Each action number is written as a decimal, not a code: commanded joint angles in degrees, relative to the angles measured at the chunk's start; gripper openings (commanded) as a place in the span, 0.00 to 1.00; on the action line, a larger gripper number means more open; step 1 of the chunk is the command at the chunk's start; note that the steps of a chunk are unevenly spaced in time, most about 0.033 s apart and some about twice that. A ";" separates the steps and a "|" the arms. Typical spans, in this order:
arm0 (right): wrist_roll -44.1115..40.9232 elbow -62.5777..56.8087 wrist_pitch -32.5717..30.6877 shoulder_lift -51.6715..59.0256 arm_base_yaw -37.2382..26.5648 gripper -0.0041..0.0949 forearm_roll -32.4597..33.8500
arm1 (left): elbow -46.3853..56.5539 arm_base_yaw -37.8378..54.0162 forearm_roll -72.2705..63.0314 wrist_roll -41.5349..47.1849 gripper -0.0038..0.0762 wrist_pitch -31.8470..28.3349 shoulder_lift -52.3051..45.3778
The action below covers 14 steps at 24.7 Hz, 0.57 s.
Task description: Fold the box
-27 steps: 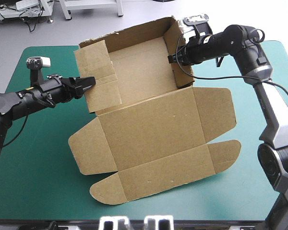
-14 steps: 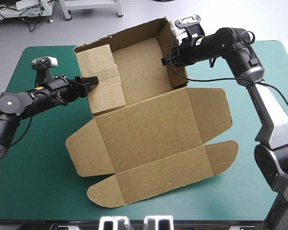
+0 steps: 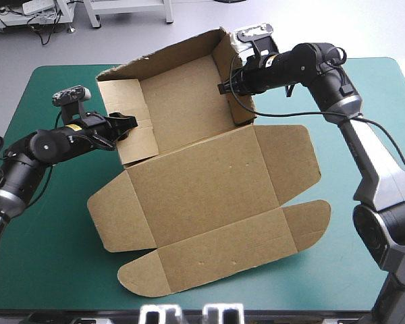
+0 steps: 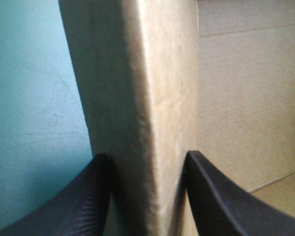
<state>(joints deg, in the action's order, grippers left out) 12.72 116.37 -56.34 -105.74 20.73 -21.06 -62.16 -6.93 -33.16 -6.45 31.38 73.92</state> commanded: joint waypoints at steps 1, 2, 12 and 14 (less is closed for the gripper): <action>-0.22 1.77 3.81 3.08 0.42 0.02 -3.94 | -2.04 -2.45 -2.20 1.24 0.40 -4.11 1.07; -0.22 1.77 3.50 3.08 0.42 0.02 -3.94 | -2.04 -3.35 -2.21 1.51 0.35 -5.82 1.71; 1.74 1.77 -5.34 0.62 0.52 0.02 -1.04 | -2.04 -6.08 1.36 1.09 0.03 -9.72 2.71; 1.88 1.77 -8.80 -0.92 0.78 0.02 0.51 | -2.04 -6.08 3.23 1.09 0.03 -7.88 2.85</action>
<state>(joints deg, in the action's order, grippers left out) 13.77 116.63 -60.53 -107.29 20.14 -16.01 -61.97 -11.45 -27.54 -5.18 25.65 78.85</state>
